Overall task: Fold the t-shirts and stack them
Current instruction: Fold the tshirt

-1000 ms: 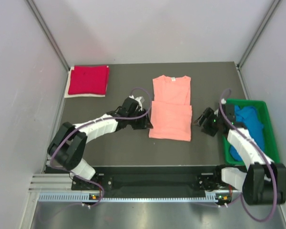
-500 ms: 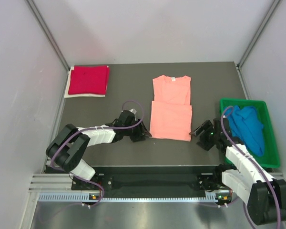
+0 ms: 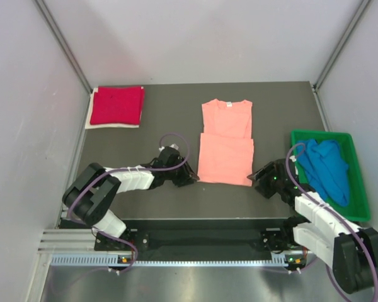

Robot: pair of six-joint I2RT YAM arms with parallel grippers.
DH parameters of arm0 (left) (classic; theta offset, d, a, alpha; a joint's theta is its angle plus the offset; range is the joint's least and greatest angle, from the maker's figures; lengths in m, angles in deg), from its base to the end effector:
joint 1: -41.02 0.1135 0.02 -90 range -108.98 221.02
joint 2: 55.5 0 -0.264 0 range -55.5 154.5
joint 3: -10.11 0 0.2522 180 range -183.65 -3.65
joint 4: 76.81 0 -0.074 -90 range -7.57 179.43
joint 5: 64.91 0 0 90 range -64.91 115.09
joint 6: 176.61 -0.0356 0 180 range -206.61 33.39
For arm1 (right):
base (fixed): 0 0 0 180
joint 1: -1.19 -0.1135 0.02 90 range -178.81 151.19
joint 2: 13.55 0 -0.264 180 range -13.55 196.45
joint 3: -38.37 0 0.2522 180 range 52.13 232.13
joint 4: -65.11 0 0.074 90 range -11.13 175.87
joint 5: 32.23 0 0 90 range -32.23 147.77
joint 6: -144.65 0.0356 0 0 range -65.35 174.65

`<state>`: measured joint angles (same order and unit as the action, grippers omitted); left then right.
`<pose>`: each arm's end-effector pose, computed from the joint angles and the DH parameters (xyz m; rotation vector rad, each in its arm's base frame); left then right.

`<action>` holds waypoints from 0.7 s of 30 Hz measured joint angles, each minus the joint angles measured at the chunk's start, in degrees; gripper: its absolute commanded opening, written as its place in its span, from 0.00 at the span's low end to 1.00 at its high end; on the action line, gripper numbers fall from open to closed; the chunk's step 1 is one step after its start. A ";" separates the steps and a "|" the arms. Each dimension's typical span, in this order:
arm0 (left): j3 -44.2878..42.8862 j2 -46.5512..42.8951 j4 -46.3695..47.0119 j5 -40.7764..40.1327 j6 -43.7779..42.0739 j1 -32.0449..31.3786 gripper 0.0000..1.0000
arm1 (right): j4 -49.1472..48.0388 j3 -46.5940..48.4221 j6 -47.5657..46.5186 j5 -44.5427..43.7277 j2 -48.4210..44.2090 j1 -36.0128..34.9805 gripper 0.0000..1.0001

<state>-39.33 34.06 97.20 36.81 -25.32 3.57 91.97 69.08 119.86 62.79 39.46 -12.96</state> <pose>0.2229 -0.1798 0.1365 -0.4354 2.5872 -0.9767 0.1603 0.0436 0.1459 1.0655 2.3277 0.6948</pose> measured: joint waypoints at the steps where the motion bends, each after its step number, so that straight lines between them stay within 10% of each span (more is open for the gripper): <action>1: 0.00 0.09 0.07 -0.07 0.20 -0.02 0.39 | -1.01 -0.39 0.46 -0.33 0.02 0.00 0.57; 12: -0.31 2.47 3.26 -1.01 1.73 -1.29 0.24 | -6.49 -2.49 1.90 -1.53 1.99 -0.07 0.31; 15: -0.57 2.78 2.71 -1.81 1.86 -1.55 0.00 | -6.16 -2.84 1.44 -1.99 1.97 -0.07 0.00; 21: -1.44 2.84 1.05 -3.02 1.49 -2.27 0.00 | -3.89 -3.02 0.72 -3.21 1.20 -0.11 0.00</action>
<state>-40.77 36.90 98.25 33.80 -23.83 1.30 88.08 66.06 120.58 59.57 40.66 -13.07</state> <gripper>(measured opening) 0.013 0.007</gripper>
